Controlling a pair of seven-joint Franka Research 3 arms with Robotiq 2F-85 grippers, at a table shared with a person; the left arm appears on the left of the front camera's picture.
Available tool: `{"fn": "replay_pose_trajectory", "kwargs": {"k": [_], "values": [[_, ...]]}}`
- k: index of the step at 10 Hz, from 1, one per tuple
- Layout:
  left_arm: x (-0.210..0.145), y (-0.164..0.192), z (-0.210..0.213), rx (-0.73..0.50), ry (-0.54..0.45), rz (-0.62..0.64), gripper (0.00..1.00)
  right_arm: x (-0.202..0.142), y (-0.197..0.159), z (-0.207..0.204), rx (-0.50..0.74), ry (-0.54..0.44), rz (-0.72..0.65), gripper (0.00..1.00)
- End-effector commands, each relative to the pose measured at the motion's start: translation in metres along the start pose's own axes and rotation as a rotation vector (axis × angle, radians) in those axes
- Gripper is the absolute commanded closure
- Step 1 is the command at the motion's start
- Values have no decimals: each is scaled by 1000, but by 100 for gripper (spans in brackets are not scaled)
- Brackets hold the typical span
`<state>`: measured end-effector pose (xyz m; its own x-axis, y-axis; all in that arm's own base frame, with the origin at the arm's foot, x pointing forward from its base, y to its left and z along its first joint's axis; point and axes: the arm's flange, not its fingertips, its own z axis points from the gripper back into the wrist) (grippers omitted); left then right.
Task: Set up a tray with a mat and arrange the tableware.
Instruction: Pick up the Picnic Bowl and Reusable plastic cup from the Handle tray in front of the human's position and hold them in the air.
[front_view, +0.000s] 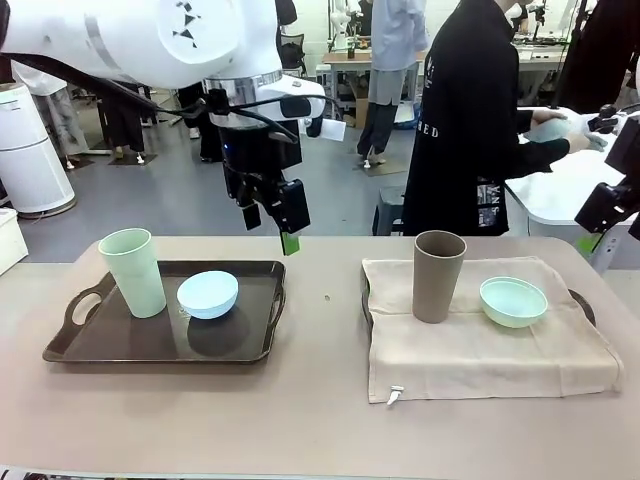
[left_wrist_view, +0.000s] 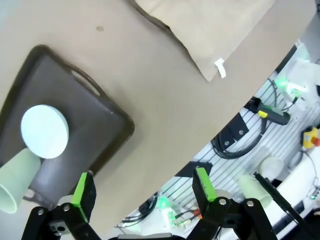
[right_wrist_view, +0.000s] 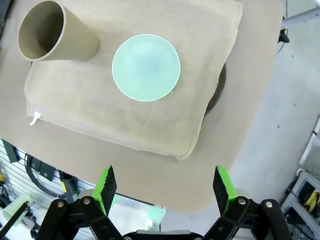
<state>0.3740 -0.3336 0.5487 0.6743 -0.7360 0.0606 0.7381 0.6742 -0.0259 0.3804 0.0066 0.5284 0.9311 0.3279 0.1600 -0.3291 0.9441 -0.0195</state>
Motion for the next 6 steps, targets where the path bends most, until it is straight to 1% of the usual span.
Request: {"fn": "replay_pose_trajectory", "kwargs": {"k": [1,5,6], "values": [[0,4,-6,-35,-21,-29,0,-5,2,6,-4,-5,1,0],[0,4,-6,-35,-21,-29,0,-5,2,6,-4,-5,1,0],[5,3,-8,-17,-3,-14,0,-4,2,8,-3,-14,2,0]]}}
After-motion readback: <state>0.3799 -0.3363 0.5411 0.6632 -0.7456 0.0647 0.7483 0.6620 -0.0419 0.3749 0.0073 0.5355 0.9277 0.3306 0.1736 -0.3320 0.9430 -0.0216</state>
